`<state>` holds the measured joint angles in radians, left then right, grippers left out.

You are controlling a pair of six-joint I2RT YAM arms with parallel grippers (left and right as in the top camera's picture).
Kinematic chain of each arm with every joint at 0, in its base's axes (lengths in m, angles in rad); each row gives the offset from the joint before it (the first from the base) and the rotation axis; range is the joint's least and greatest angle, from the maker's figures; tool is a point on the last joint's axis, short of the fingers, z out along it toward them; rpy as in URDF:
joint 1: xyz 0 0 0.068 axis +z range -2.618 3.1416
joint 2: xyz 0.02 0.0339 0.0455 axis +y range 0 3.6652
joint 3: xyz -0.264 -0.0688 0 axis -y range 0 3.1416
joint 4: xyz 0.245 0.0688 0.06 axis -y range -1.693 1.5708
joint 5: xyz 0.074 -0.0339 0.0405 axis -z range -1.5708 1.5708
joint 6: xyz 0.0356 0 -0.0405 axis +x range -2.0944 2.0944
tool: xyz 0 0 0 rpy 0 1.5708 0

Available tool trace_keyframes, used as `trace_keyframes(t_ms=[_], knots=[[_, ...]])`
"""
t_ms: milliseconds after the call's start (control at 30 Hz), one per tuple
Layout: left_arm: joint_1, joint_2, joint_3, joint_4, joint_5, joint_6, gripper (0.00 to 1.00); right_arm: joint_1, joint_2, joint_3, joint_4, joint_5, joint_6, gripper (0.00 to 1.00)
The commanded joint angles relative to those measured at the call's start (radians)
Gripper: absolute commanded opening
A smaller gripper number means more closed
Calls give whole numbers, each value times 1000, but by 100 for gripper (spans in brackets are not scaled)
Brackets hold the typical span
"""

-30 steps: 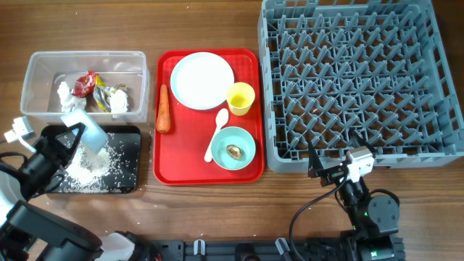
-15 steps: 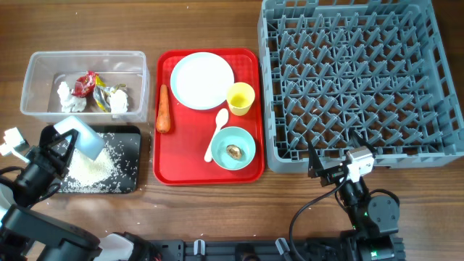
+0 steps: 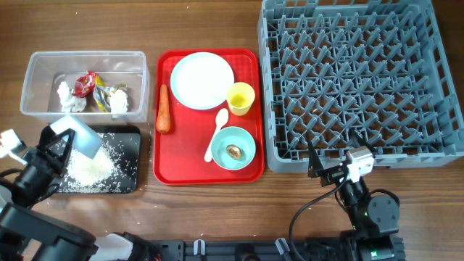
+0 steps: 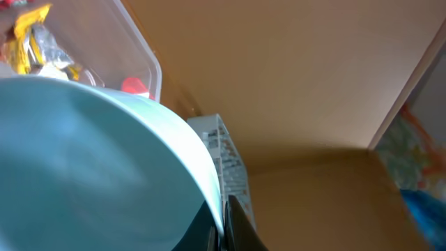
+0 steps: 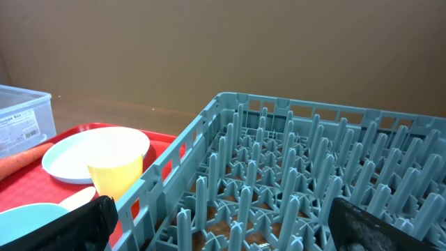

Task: Sort waste into correct bins and load items into the dishwasher rack
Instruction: 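Tilt the held bowl to pour the rice onto the black tray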

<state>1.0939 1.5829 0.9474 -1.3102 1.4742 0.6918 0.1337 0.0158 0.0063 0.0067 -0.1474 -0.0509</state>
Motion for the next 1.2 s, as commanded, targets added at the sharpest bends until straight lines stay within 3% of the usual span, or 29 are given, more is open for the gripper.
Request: trace_keyframes(t_ms=[0,100,200,433,667,933,1167], knots=[[11,16,-1,-19,26,47,4,-5,-5,-1,3,14,-9,100],[8,14,-1,-107,35,92,4,-5,-5,-1,3,14,-9,100],[8,14,-1,-93,28,139,4,-5,-5,-1,3,14,-9,100],[8,12,19,-99,-3,139,4,-5,-5,-1,3,14,-9,100],[-5,-63,173,-210,-89,128,4,-5,-5,-1,3,14,-9,100],[-112,-149,291,-150,-189,-92,4,-5,-5,-1,3,14,-9,100],[-311,-293,338,193,-493,-608,4,-5,-5,-1,3,14,-9,100]])
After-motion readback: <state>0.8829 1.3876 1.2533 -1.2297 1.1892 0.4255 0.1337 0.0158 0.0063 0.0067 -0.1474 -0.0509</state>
